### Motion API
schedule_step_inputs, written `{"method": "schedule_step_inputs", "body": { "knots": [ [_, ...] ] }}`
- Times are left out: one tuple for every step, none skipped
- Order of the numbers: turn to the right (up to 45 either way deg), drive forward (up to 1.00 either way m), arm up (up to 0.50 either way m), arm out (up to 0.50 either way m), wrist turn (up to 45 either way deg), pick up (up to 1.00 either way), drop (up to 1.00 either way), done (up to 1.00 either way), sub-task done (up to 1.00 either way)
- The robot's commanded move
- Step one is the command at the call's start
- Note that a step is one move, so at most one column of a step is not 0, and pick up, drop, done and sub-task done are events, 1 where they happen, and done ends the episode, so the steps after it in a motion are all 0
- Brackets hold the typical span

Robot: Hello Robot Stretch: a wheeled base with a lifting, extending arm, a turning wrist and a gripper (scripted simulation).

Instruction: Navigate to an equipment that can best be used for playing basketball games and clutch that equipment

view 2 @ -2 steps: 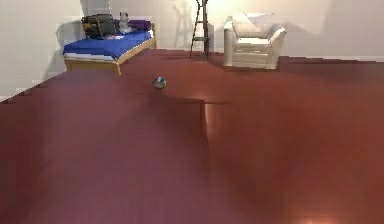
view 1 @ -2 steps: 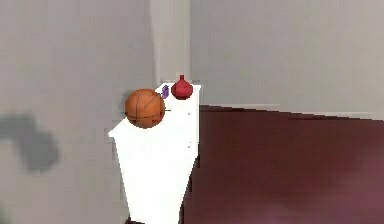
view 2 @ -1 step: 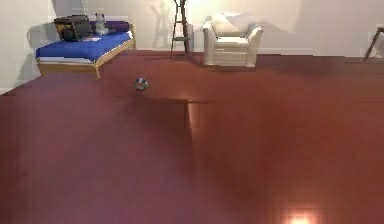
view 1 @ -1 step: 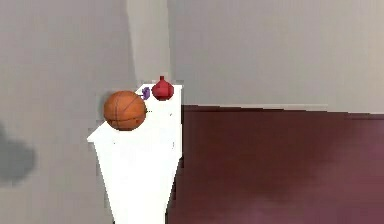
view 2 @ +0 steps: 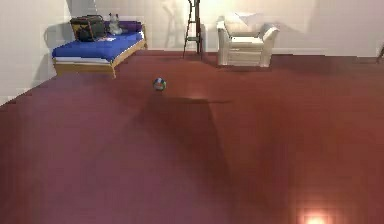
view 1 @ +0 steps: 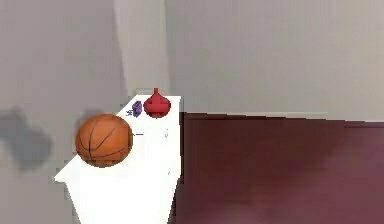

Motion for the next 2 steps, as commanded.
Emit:
{"method": "schedule_step_inputs", "body": {
  "knots": [
    [-45.0, 0.00, 0.00, 0.00, 0.0, 0.00, 0.00, 0.00, 0.00],
    [-45.0, 0.00, 0.00, 0.00, 0.0, 0.00, 0.00, 0.00, 0.00]
  ]
}}
